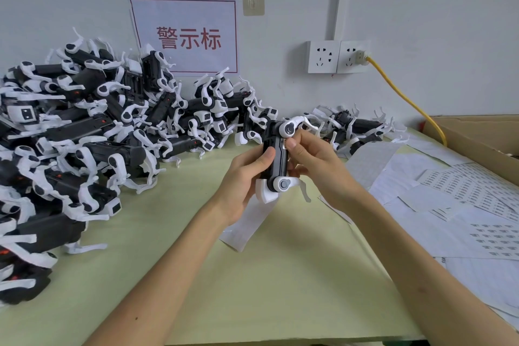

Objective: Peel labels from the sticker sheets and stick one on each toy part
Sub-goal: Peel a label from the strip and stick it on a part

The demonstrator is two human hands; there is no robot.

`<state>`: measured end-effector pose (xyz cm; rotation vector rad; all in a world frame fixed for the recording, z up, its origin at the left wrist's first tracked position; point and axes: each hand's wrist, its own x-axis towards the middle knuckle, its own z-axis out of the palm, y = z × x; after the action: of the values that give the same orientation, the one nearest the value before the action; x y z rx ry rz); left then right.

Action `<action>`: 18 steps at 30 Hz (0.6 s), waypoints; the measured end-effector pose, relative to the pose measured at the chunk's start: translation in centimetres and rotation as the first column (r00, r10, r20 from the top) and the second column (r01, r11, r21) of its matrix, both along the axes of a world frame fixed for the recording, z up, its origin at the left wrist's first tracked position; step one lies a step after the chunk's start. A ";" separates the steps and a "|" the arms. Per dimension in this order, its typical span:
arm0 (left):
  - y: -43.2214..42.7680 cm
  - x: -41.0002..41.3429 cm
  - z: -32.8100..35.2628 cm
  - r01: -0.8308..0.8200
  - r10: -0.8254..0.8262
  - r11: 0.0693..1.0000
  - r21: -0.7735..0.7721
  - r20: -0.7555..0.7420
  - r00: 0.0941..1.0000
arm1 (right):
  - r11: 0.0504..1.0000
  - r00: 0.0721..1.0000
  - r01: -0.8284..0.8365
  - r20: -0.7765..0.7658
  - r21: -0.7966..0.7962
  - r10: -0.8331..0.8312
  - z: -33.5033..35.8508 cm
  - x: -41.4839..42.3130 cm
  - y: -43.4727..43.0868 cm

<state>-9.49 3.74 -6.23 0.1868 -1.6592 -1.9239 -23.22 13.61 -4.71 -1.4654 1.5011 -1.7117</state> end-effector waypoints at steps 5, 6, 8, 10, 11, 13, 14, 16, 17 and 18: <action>-0.1 0.0 0.0 -0.015 0.014 0.999 0.032 0.027 1.000 | 1.000 1.000 -0.003 0.026 0.007 0.003 0.0 0.1 0.0; -0.1 0.0 0.0 -0.016 0.015 0.999 0.040 0.030 0.999 | 1.000 1.000 0.000 0.028 0.011 -0.001 0.0 0.0 0.0; 0.0 -0.1 0.1 -0.016 0.013 0.997 0.071 0.044 0.999 | 1.000 1.000 0.014 0.022 0.017 -0.014 0.0 -0.1 -0.1; 0.1 -0.2 0.3 -0.016 0.008 0.993 0.116 0.071 0.997 | 0.999 0.998 0.052 -0.030 0.002 -0.052 -0.2 -0.2 -0.1; 0.2 -0.2 0.4 -0.029 0.016 0.990 0.137 0.094 0.995 | 0.994 0.989 0.106 -0.100 -0.014 -0.107 -0.4 -0.3 -0.2; 0.2 -0.2 0.4 -0.094 0.067 0.982 0.163 0.166 0.984 | 0.957 0.908 0.276 -0.304 -0.085 -0.289 -1.0 -0.4 -0.4; 0.1 -0.2 0.3 -0.142 0.105 0.975 0.173 0.205 0.973 | 0.929 0.850 0.344 -0.373 -0.140 -0.371 -1.3 -0.4 -0.6; -0.2 -0.1 0.2 -0.216 0.161 0.955 0.202 0.256 0.953 | 0.887 0.806 0.390 -0.375 -0.248 -0.459 -1.4 -0.4 -0.7; -0.4 0.0 0.3 -0.230 0.170 0.950 0.211 0.270 0.948 | 0.869 0.786 0.395 -0.380 -0.299 -0.488 -1.4 -0.6 -0.6; -0.5 0.1 0.3 -0.230 0.166 0.950 0.213 0.278 0.946 | 0.851 0.748 0.397 -0.416 -0.343 -0.516 -1.4 -0.8 -0.6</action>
<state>-9.39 3.20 -5.91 0.7024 -1.4878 -2.0051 -24.07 13.01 -6.08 -1.8831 2.1453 -1.9330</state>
